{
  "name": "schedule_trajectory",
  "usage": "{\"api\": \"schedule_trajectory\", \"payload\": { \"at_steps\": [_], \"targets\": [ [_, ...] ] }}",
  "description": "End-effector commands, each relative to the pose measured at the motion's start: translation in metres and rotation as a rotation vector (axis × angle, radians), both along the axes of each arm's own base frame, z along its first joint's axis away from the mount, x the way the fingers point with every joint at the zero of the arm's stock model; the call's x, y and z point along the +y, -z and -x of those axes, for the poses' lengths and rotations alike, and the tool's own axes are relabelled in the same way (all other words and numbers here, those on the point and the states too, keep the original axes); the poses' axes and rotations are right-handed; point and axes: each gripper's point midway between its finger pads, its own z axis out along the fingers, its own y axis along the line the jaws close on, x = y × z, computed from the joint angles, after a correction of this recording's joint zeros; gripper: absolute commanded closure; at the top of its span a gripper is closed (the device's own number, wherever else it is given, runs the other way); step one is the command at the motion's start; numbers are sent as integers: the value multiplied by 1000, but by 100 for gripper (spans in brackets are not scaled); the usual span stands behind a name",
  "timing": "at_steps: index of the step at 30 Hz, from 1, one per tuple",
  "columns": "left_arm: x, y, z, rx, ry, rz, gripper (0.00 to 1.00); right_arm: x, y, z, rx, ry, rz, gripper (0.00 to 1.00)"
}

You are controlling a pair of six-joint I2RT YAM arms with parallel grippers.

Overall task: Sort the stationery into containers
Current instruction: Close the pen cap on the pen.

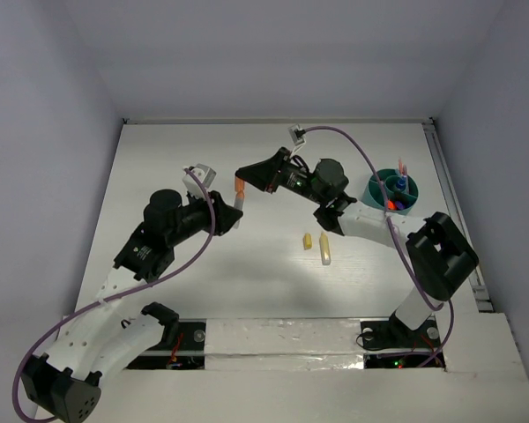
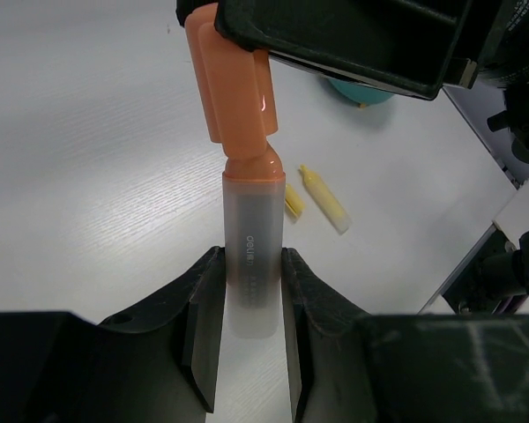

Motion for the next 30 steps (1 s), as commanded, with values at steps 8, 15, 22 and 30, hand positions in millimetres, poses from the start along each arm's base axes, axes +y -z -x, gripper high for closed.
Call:
{"api": "schedule_trajectory", "payload": {
  "at_steps": [8,15,22,30],
  "targets": [
    [7,-16,-5,-56,-42,45,100,-2,-31,21,-96,-20,-131,100],
    [6,-19,-4,-66,-33,54,100,4,-25,22,-83,-27,-124,100],
    [6,-19,-4,-68,-34,55,100,13,-20,25,-84,-34,-110,100],
    [10,-23,-5,-81,-57,56,100,17,-14,28,-90,-20,-83,100]
  ]
}}
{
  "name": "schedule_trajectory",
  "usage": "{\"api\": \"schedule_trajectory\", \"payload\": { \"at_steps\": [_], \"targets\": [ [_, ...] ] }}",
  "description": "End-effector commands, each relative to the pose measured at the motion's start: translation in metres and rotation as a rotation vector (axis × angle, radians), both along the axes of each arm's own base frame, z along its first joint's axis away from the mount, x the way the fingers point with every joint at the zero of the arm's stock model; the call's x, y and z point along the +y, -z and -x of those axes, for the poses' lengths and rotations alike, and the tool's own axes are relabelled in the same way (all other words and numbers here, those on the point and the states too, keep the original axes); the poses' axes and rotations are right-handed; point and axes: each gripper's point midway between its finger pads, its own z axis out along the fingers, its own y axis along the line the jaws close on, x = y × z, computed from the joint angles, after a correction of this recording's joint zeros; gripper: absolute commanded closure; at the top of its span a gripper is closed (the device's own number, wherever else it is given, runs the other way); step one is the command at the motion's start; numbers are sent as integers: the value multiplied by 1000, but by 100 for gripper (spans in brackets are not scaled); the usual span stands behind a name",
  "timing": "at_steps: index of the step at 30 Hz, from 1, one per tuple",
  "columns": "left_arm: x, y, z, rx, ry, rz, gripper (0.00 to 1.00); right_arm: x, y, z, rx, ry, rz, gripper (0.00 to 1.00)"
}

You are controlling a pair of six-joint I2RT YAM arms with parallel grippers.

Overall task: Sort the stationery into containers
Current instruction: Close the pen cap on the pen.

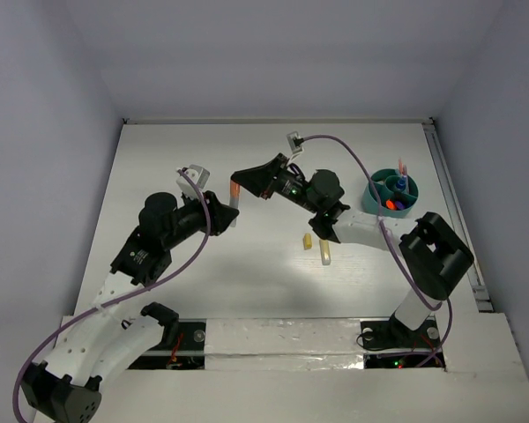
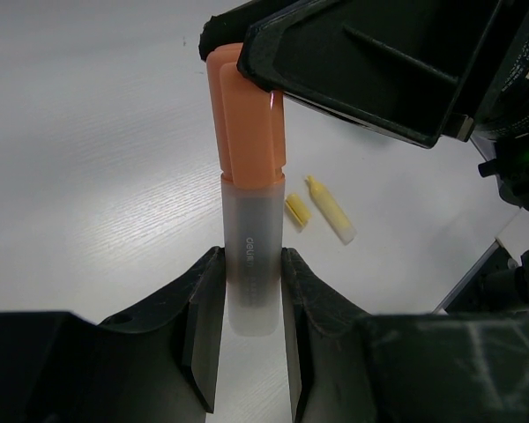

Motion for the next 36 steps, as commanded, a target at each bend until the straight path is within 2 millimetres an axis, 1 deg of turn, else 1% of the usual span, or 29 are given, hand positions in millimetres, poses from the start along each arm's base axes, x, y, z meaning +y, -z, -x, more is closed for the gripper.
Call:
{"api": "schedule_trajectory", "payload": {
  "at_steps": [1,2,7,9,11,16,19,20,23,24,25,26,27,28,30,32,33,35,36],
  "targets": [
    [1,-17,-4,-63,-16,33,100,5,-13,11,-58,-10,-22,100],
    [1,-18,-3,-65,-15,36,100,8,-11,14,-55,-13,-16,100],
    [3,-20,-3,-72,-22,39,100,11,3,11,-51,7,31,100],
    [3,-20,-3,-73,-22,39,100,15,5,16,-72,16,53,100],
    [6,-20,-6,-73,-36,39,100,16,10,16,-82,33,85,100],
    [7,-22,-5,-79,-42,38,100,13,17,22,-95,37,109,100],
    [7,-23,-5,-83,-41,43,100,10,17,26,-102,27,105,100],
    [7,-23,-5,-84,-41,44,100,10,21,27,-94,24,109,100],
    [9,-24,-7,-85,-51,47,100,9,25,28,-65,18,98,100],
    [9,-25,-7,-86,-51,48,100,12,27,31,-58,11,104,100],
    [9,-25,-7,-85,-53,49,100,16,33,35,-47,2,122,100],
    [9,-25,-7,-86,-54,49,100,16,36,33,-47,8,134,100],
    [9,-25,-7,-87,-56,49,100,20,38,38,-55,1,146,100],
    [10,-26,-7,-90,-57,48,100,19,42,37,-48,3,159,100],
    [10,-26,-7,-91,-60,48,100,22,48,42,-40,-10,169,100],
    [11,-26,-7,-93,-62,46,100,23,58,42,-11,-12,205,100],
    [11,-26,-7,-93,-65,43,100,25,66,46,7,-24,235,100],
    [12,-26,-7,-96,-69,42,100,24,73,48,22,-31,264,100],
    [13,-27,-8,-98,-74,42,100,25,77,52,21,-39,283,100]
  ]
}}
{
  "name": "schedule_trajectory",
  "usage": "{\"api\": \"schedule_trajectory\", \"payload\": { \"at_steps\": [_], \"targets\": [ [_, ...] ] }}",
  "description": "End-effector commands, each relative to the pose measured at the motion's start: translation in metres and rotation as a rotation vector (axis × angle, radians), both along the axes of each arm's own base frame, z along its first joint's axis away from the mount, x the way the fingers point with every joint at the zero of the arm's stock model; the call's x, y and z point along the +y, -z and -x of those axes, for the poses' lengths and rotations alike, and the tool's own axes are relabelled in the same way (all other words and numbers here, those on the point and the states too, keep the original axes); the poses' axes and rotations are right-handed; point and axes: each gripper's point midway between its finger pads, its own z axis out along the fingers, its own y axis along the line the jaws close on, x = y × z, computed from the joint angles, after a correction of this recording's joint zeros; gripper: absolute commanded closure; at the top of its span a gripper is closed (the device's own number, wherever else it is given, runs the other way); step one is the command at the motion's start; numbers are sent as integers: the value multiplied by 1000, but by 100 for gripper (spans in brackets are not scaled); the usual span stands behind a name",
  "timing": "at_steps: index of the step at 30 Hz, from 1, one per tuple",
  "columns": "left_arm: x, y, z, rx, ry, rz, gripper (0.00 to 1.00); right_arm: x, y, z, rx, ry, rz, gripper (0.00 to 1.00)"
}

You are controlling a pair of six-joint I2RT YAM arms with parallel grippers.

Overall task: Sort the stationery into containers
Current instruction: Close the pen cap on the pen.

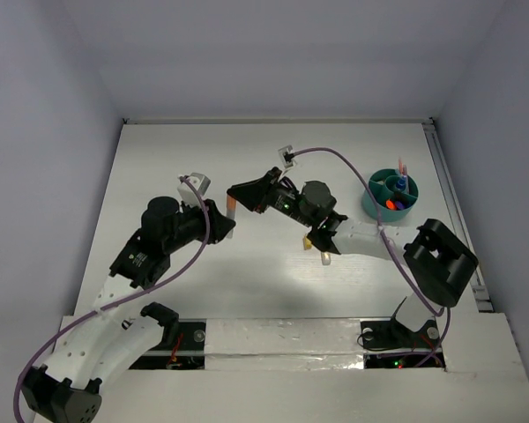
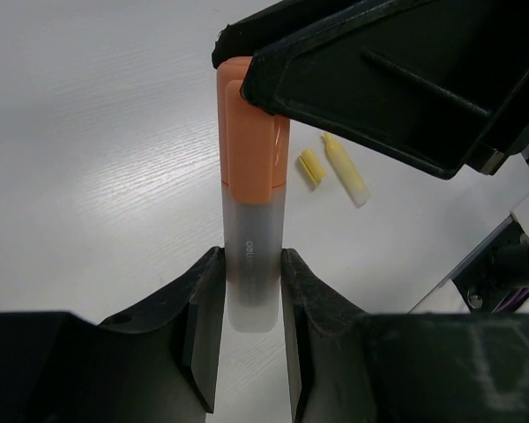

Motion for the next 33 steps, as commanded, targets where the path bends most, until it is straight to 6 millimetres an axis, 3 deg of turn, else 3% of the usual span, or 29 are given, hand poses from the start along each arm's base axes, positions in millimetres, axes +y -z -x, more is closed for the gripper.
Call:
{"api": "schedule_trajectory", "payload": {
  "at_steps": [1,6,12,19,25,33],
  "targets": [
    [4,-52,-19,-195,-60,78,100,12,55,37,84,-112,198,100],
    [8,-54,-21,-206,-76,77,100,17,97,58,114,-107,345,100],
    [12,-59,-22,-223,-98,81,100,16,135,78,193,-123,396,100],
    [15,-60,-22,-228,-110,78,100,3,165,86,254,-98,445,100],
    [14,-56,-24,-214,-105,77,100,11,193,108,304,-159,499,100],
    [15,-58,-24,-217,-108,78,100,12,199,125,329,-190,510,100]
  ]
}}
